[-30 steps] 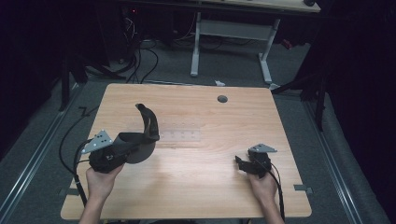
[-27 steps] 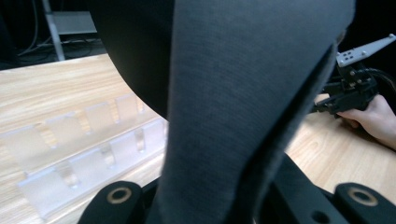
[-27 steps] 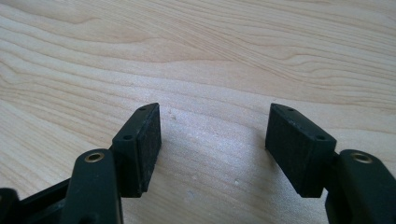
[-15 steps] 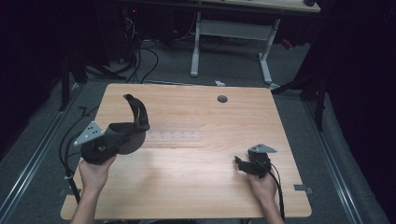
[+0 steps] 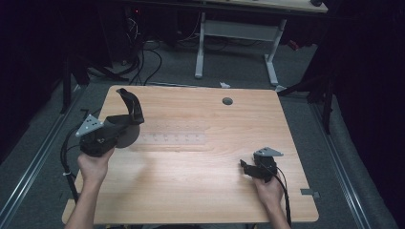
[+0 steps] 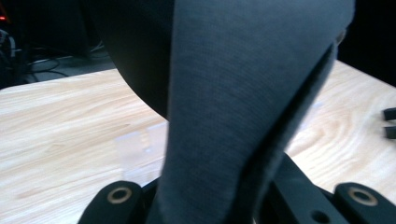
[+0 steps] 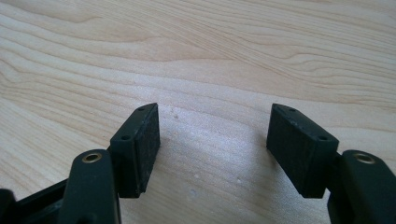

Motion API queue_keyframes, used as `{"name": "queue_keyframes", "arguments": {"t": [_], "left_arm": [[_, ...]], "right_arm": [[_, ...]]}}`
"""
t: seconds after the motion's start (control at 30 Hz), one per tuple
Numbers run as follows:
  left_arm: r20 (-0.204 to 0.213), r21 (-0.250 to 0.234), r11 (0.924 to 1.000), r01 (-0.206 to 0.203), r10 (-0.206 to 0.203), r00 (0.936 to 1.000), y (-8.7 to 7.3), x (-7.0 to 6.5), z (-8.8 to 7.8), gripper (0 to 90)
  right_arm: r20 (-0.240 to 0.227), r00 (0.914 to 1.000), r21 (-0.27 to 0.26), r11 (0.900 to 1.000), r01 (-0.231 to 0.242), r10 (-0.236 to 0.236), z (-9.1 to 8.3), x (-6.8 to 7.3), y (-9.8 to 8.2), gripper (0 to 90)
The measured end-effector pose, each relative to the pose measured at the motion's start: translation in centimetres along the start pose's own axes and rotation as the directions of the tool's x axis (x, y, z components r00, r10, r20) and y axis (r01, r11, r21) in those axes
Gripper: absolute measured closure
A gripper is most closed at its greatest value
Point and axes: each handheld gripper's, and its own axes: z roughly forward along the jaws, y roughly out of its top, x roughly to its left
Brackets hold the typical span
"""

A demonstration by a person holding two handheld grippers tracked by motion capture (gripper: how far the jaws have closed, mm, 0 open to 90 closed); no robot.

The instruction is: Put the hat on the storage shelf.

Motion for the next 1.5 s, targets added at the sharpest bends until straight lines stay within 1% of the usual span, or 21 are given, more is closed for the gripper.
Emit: {"name": "queue_keyframes", "arguments": {"t": [0.07, 0.13, 0.27, 0.4, 0.47, 0.6, 0.67, 0.77, 0.83, 1.03, 1.2, 1.3, 1.37, 1.5], "left_arm": [[-0.010, -0.013, 0.9999, 0.000, 0.000, 1.0000, 0.1, 0.3, 0.3, 85.2], [-0.022, -0.023, 0.9996, -0.014, 0.014, 0.9997, 0.1, 0.6, 0.5, 85.2], [-0.032, -0.015, 0.9996, -0.022, 0.022, 0.9993, -0.1, 1.4, 1.1, 85.2], [-0.035, -0.026, 0.9995, -0.019, 0.018, 0.9992, -0.1, 1.9, 1.6, 85.2], [-0.036, -0.031, 0.9993, -0.023, 0.022, 0.9991, -0.2, 2.0, 1.9, 85.2], [-0.048, -0.020, 0.9990, -0.040, 0.039, 0.9981, -0.5, 2.3, 2.3, 85.2], [-0.053, -0.017, 0.9990, -0.042, 0.041, 0.9977, -0.6, 2.5, 2.5, 85.2], [-0.052, -0.017, 0.9983, -0.055, 0.054, 0.9972, -0.8, 2.6, 2.6, 85.2], [-0.061, -0.014, 0.9978, -0.065, 0.064, 0.9961, -0.9, 2.7, 2.8, 85.2], [-0.067, -0.021, 0.9985, -0.051, 0.050, 0.9965, -1.2, 2.8, 3.3, 85.1], [-0.080, -0.023, 0.9980, -0.058, 0.056, 0.9952, -1.5, 2.8, 3.8, 85.1], [-0.094, -0.017, 0.9973, -0.071, 0.069, 0.9932, -1.7, 2.9, 4.0, 85.1], [-0.097, -0.015, 0.9968, -0.078, 0.076, 0.9924, -1.8, 2.9, 4.1, 85.1], [-0.102, -0.020, 0.9965, -0.081, 0.078, 0.9917, -2.1, 2.8, 4.4, 84.9]], "right_arm": [[0.000, 1.0000, 0.000, 1.000, -0.001, 0.001, 0.0, 0.0, 0.0, 35.1], [0.000, 1.0000, 0.000, 1.000, -0.001, 0.001, 0.0, 0.0, 0.0, 35.1], [0.001, 1.0000, 0.001, 1.000, -0.001, 0.001, 0.0, 0.0, 0.0, 35.0], [0.000, 1.0000, 0.001, 1.000, -0.001, 0.001, 0.0, 0.0, 0.0, 34.8], [0.000, 1.0000, 0.001, 1.000, -0.001, 0.001, 0.0, 0.0, 0.0, 34.8], [0.000, 1.0000, 0.002, 1.000, 0.000, 0.000, 0.0, 0.0, 0.0, 34.8], [0.000, 1.0000, 0.001, 1.000, -0.001, 0.001, 0.0, 0.0, 0.0, 34.8], [0.000, 1.0000, 0.001, 1.000, -0.001, 0.001, 0.0, 0.0, 0.0, 34.8], [0.000, 1.0000, 0.001, 1.000, 0.000, 0.000, 0.0, 0.0, 0.0, 34.8], [0.000, 1.0000, 0.001, 1.000, 0.000, 0.000, 0.0, 0.0, 0.0, 34.8], [0.000, 1.0000, 0.001, 1.000, 0.000, 0.000, 0.0, 0.0, 0.0, 34.8], [0.000, 1.0000, 0.001, 1.000, -0.001, 0.001, 0.0, 0.0, 0.0, 34.8], [0.000, 1.0000, 0.001, 1.000, -0.001, 0.001, 0.0, 0.0, 0.0, 34.8], [0.000, 1.0000, 0.001, 1.000, 0.000, 0.000, 0.0, 0.0, 0.0, 34.7]]}}
